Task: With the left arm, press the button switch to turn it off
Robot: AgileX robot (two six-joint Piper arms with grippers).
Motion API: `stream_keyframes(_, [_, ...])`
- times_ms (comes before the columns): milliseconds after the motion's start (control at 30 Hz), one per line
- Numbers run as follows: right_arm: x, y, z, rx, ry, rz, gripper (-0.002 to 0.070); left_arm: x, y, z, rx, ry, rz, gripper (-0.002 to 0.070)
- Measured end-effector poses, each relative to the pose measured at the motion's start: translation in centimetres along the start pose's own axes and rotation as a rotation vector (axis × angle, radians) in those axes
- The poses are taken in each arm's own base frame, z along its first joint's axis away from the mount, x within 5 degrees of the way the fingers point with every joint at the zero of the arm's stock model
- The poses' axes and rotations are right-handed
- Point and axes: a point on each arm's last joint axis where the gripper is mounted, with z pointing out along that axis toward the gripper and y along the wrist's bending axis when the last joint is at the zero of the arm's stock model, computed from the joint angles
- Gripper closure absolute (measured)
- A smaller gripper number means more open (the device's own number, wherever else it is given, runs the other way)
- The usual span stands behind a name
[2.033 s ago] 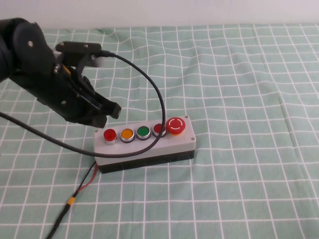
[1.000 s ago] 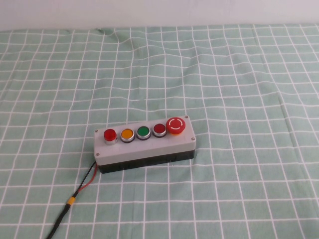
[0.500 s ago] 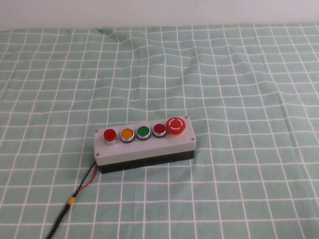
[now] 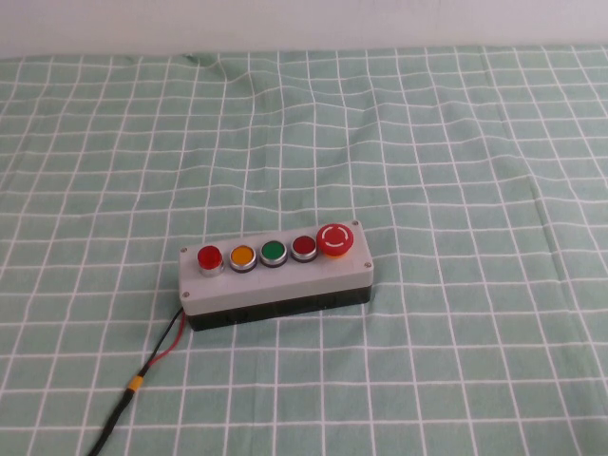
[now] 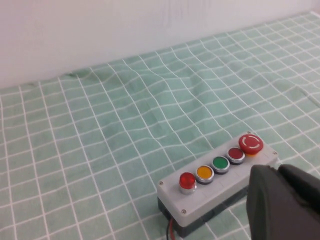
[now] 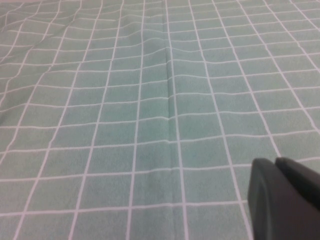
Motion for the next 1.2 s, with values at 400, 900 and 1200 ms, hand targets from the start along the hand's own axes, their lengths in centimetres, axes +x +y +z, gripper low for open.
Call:
stream_keyframes(400, [0.0,0.0,0.0,0.000,0.000,0.000,0.0694,14.1,-0.5,3.2,-0.203,-0.203,-0.042,0.0677])
stream_keyframes(900, [0.0,0.0,0.0,0.000,0.000,0.000,0.0694,23.8,-0.8,7.6,-0.263,-0.063,-0.211,0.0677])
stream_keyframes(1200, [0.0,0.0,0.0,0.000,0.000,0.000,0.0694,24.1,-0.9,7.6,-0.260,-0.026,-0.213,0.0677])
